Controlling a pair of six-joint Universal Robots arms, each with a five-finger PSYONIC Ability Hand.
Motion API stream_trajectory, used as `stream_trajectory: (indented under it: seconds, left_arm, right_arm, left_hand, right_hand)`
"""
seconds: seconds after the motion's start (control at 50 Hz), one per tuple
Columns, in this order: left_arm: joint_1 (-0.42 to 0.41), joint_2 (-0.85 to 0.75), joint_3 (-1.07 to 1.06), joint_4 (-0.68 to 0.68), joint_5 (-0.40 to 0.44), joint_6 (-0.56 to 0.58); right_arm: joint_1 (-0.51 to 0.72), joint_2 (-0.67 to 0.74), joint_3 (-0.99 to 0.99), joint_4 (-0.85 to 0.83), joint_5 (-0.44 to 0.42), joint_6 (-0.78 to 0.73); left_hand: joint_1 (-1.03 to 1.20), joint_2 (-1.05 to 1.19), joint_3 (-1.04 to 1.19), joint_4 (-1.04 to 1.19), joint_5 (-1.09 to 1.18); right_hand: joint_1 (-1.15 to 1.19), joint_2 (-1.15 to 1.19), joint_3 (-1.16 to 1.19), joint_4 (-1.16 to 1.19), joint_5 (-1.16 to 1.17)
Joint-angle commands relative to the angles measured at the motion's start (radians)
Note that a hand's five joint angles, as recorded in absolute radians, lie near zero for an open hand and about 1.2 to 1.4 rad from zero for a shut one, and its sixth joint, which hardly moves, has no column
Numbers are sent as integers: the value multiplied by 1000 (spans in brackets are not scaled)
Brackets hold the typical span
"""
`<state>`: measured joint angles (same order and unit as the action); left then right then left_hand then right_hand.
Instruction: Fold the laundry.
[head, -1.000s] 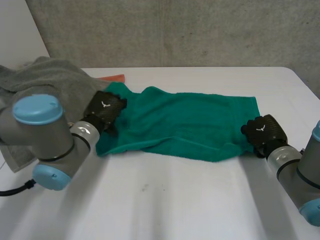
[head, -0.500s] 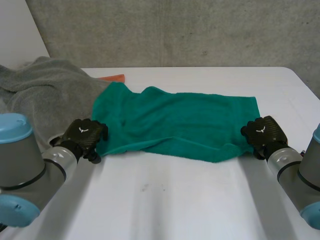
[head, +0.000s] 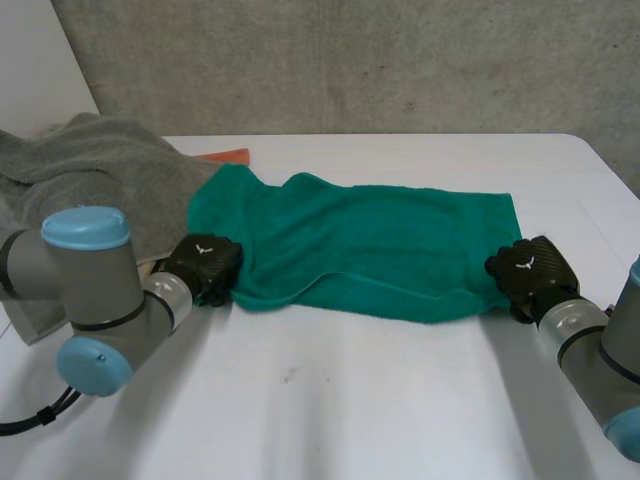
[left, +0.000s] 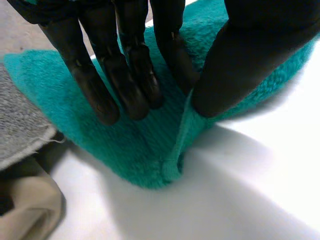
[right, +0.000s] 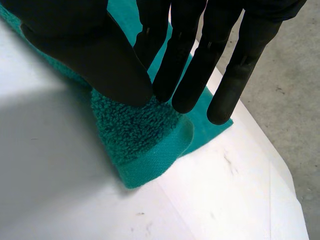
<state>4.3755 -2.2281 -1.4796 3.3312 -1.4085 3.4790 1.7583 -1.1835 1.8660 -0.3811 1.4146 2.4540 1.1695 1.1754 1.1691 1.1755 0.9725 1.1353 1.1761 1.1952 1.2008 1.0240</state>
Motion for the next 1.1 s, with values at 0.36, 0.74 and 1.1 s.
stream_trajectory:
  seconds: [0.36,0.74,1.1]
  left_arm:
    - [12,659,-1,-123,-34,80]
    - [-44,182,117,-167,-44,348]
    - [-44,193,180,-24,-50,304]
  right_arm:
    - [-92,-435,-473,614,17,-138]
    - [-114,-130,-458,588,41,26]
    - [7,-214,105,313,-65,296]
  left_hand:
    - [227,221,227,221,249]
    - [227,221,227,221,249]
    - [227,221,227,221,249]
  right_hand:
    - [261,220,201,195,198]
    - [-147,-188,-207,-213,-211]
    - [-542,-583,-602,-608,-605]
